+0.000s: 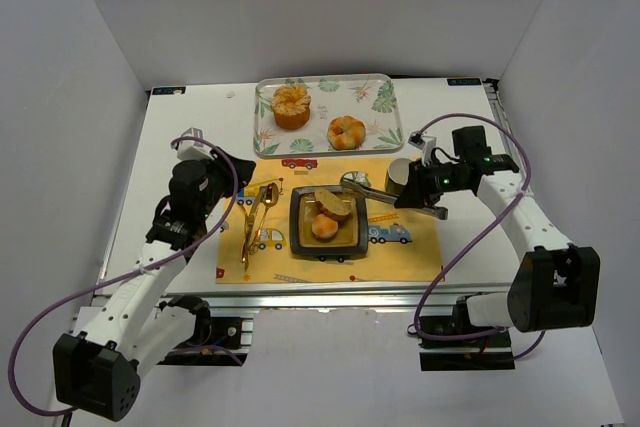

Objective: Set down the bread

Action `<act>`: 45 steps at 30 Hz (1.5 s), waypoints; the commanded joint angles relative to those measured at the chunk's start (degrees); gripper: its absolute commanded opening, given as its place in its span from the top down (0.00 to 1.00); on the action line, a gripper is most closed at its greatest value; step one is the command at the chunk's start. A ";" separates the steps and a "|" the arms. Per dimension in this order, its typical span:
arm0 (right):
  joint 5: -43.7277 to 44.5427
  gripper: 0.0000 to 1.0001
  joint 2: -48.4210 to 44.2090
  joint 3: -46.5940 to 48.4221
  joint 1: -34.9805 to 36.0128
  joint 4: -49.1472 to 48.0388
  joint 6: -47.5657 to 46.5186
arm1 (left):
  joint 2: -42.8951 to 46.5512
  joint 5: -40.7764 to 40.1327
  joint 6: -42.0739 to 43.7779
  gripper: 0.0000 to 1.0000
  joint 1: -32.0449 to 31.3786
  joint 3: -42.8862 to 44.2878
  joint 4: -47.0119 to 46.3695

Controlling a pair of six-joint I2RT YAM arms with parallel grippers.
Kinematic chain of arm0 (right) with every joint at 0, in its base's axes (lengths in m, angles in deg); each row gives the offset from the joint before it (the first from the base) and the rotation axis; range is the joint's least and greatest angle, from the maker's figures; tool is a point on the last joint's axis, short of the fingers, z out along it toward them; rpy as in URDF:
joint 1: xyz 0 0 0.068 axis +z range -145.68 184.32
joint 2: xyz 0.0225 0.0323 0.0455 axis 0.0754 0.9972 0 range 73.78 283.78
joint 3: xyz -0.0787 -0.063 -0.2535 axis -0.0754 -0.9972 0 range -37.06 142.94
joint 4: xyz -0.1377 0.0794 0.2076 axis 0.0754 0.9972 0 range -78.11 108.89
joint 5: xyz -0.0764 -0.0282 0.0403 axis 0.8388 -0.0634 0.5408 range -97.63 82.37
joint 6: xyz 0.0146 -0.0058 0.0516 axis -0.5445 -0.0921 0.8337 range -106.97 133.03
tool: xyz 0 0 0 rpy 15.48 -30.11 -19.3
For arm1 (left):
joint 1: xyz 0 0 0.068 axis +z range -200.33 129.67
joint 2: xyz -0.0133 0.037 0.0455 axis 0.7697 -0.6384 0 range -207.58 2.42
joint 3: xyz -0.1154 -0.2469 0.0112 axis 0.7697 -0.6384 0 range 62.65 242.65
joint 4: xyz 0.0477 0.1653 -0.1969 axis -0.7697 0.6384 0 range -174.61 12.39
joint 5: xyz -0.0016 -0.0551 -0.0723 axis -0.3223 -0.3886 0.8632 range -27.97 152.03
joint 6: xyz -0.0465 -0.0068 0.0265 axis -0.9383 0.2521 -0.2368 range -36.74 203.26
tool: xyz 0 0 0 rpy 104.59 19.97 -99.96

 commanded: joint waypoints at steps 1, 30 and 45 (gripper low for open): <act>-2.26 0.82 -3.62 4.38 -0.15 -1.69 -2.28 | -0.28 2.65 0.27 0.57 0.28 0.57 -1.65; 30.34 0.42 14.57 -12.32 -19.83 -42.92 4.39 | -11.97 9.79 0.01 0.26 -7.63 -2.34 -8.95; 40.32 0.11 -1.34 8.41 -8.15 -24.99 2.27 | -10.92 7.59 2.29 0.28 -7.63 -0.05 -6.23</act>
